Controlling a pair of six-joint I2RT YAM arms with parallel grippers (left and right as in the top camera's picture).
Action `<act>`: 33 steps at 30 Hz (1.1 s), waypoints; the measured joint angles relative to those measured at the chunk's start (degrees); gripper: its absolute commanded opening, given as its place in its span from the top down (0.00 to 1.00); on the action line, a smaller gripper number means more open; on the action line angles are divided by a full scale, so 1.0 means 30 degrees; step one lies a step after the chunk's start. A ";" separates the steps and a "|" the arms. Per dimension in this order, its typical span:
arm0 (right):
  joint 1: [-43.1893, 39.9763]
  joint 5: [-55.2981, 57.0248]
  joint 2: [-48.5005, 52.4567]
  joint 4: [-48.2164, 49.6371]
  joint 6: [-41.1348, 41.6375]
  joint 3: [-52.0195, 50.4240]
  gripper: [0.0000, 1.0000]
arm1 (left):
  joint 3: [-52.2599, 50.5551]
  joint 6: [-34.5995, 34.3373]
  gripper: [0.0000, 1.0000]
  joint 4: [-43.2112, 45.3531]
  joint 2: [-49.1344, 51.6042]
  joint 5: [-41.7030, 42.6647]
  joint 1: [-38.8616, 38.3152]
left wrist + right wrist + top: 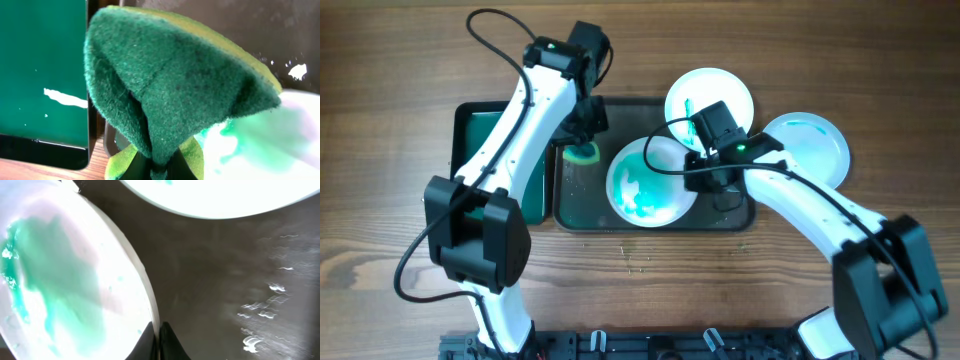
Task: Clean dirty plates on tray and stack at the side
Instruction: 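Lift the sponge away and tilt the plate up with the right gripper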
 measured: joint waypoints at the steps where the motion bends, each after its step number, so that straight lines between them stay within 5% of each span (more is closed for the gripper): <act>1: 0.0000 0.0714 -0.0408 -0.0503 -0.0153 0.0160 0.96 | 0.0000 0.0000 0.96 0.0036 0.0000 -0.0007 0.0131; 11: 0.0423 0.7956 -0.5333 -0.3206 -0.1071 0.0758 0.96 | 0.0000 -0.0051 0.96 0.0124 0.0000 -0.0007 0.0372; 19: 0.4371 1.5489 -0.7599 -0.3220 -0.2040 0.0976 0.96 | 0.0000 -0.0051 0.96 0.0175 0.0000 0.0000 0.0262; 26: 0.7271 2.3066 -0.7599 -0.1188 -0.5952 0.0976 0.96 | 0.0000 -0.0051 0.96 0.0175 0.0000 0.0022 0.0262; 33: 0.8378 2.6520 -0.7599 0.2688 -1.0316 0.0991 0.96 | 0.0000 -0.0051 0.96 0.0182 0.0000 0.0029 0.0262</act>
